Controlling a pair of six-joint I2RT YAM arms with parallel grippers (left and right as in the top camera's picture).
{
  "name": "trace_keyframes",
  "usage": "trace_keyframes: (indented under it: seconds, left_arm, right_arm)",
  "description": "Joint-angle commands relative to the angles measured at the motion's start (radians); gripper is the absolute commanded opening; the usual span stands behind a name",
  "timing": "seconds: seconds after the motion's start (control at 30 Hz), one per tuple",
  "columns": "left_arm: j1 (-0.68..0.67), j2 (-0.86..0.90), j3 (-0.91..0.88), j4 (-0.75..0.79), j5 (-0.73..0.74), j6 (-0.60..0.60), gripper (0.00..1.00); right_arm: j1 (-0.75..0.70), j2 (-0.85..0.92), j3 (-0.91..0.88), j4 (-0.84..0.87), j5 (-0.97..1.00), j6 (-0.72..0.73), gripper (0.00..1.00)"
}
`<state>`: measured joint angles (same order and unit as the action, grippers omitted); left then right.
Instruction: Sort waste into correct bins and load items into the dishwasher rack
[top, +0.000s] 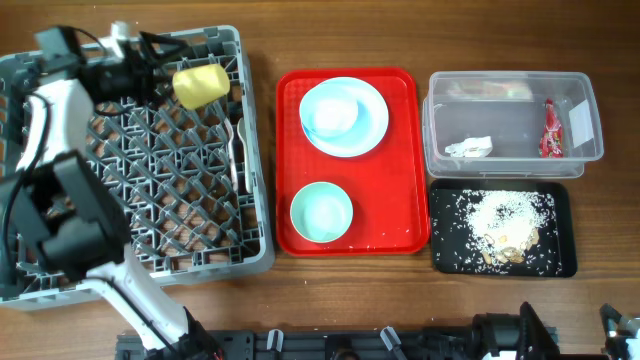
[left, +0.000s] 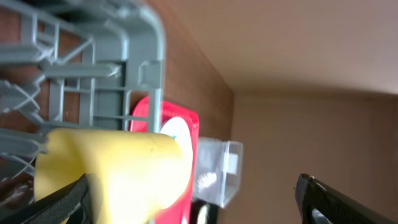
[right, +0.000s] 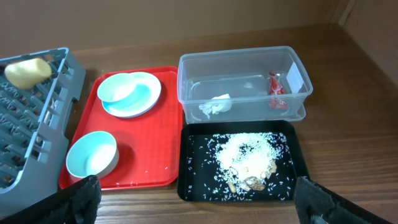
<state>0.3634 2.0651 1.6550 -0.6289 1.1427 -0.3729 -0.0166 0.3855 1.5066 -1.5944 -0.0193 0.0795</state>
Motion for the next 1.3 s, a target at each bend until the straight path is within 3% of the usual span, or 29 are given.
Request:
trace_keyframes:
  seconds: [0.0, 0.4, 0.57, 0.83, 0.87, 0.9, 0.93, 1.0, 1.27]
  left_arm:
    - [-0.004, -0.124, -0.001, -0.026, -0.18, -0.002, 1.0]
    - [-0.064, -0.262, -0.001, -0.163, -0.475, 0.003, 1.0]
    - [-0.238, -0.361, 0.002, -0.164, -0.781, 0.002, 1.0]
    - [-0.467, -0.349, 0.002, -0.058, -0.863, 0.029, 1.0]
    - [-0.48, -0.338, 0.002, -0.051, -0.882, 0.029, 0.94]
    - [-0.49, -0.325, 0.002, -0.048, -0.901, 0.029, 0.44]
    - [-0.496, -0.311, 0.002, -0.05, -0.918, 0.028, 0.25]
    - [-0.501, -0.277, 0.002, -0.058, -0.959, 0.028, 0.14]
    - [-0.466, -0.149, 0.002, -0.103, -1.055, 0.027, 0.05]
  right_arm:
    - [0.003, -0.01, -0.003, 0.0, -0.008, 0.006, 1.0]
    - [0.003, -0.01, -0.003, 0.0, -0.008, 0.005, 1.0]
    - [0.003, -0.01, -0.003, 0.0, -0.008, 0.005, 1.0]
    - [0.003, -0.01, -0.003, 0.0, -0.008, 0.005, 1.0]
    - [0.003, -0.01, -0.003, 0.0, -0.008, 0.005, 1.0]
    - [0.003, -0.01, -0.003, 0.0, -0.008, 0.005, 1.0]
    - [0.003, -0.01, -0.003, 0.0, -0.008, 0.005, 1.0]
    - [0.003, -0.01, -0.003, 0.0, -0.008, 0.005, 1.0]
    - [0.003, -0.01, -0.003, 0.0, -0.008, 0.006, 1.0]
